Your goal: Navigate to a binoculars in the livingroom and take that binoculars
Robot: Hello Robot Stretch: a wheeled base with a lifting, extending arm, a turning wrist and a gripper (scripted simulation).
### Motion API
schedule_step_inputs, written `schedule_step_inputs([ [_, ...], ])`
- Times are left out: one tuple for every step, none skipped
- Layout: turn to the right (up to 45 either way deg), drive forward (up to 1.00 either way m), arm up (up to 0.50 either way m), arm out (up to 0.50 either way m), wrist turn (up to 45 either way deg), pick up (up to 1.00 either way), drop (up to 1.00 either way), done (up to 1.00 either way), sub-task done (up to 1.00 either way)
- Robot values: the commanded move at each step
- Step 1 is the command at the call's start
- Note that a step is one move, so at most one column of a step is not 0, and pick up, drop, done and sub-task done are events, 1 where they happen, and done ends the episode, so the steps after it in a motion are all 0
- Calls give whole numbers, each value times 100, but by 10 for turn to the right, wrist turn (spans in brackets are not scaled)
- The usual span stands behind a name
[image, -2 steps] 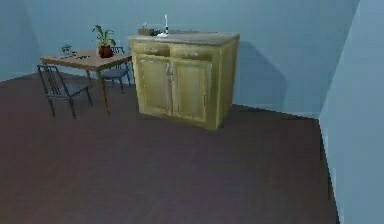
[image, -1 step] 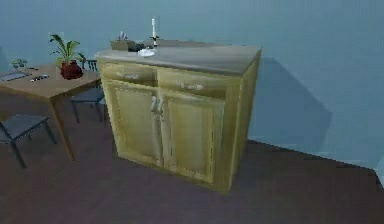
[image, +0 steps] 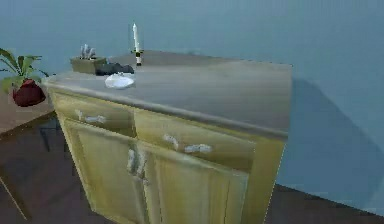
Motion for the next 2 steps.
schedule_step_inputs([
  [-450, 0, 0, 0, 0, 0, 0, 0, 0],
  [-450, 0, 0, 0, 0, 0, 0, 0, 0],
])
